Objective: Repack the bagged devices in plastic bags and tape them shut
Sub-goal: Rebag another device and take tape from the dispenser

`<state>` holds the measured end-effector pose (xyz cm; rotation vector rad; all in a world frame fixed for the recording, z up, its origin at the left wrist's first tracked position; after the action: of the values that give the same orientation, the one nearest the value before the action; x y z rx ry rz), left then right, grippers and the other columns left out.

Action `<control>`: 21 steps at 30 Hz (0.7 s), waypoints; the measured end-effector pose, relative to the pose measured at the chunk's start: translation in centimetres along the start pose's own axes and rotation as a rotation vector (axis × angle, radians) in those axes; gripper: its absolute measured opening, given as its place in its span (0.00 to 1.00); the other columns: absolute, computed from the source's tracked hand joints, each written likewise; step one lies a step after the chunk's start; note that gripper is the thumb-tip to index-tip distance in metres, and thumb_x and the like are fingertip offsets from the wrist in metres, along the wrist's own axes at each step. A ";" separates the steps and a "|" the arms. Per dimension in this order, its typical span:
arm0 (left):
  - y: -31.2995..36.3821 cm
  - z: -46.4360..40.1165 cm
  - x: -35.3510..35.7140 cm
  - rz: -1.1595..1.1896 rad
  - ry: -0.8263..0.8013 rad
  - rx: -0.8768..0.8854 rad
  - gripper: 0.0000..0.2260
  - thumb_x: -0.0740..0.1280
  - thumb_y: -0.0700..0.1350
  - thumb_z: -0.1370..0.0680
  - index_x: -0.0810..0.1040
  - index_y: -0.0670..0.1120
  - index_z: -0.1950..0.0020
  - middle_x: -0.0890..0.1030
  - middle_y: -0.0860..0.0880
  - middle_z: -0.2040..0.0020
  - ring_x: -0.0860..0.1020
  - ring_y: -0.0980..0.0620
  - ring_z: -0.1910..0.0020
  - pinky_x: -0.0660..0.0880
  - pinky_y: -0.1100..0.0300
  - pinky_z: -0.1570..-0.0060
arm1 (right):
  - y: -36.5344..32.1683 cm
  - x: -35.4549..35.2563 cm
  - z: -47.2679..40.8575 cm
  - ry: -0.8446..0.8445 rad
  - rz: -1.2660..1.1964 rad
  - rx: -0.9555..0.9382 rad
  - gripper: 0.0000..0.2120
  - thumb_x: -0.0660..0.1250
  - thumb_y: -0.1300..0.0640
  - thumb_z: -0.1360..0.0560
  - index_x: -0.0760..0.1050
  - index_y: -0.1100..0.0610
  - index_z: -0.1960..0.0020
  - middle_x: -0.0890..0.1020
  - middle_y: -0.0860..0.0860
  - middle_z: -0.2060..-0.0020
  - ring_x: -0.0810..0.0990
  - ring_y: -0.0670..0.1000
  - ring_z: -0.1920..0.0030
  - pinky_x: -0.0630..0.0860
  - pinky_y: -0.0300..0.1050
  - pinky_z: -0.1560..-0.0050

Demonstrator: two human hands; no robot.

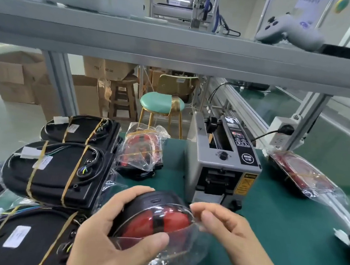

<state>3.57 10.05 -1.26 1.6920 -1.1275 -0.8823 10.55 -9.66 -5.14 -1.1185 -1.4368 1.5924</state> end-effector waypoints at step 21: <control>-0.4 -1.0 1.5 -0.174 -0.246 0.149 0.33 0.75 0.58 0.43 0.73 0.67 0.39 0.75 0.62 0.39 0.73 0.64 0.41 0.66 0.73 0.43 | -2.7 -1.4 -1.3 -0.121 0.078 -0.190 0.16 0.62 0.37 0.27 0.82 0.44 0.48 0.81 0.42 0.47 0.80 0.44 0.45 0.73 0.35 0.45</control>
<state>5.08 9.03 -1.41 1.8623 -1.2474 -1.1655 12.14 -10.12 -2.24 -1.2162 -1.6714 1.6279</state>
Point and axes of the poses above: each hand's wrist, its own z-axis away from the middle knuckle, its own x-axis out of the palm, y = z × x, the point moved 2 cm from there along -z, towards the middle knuckle
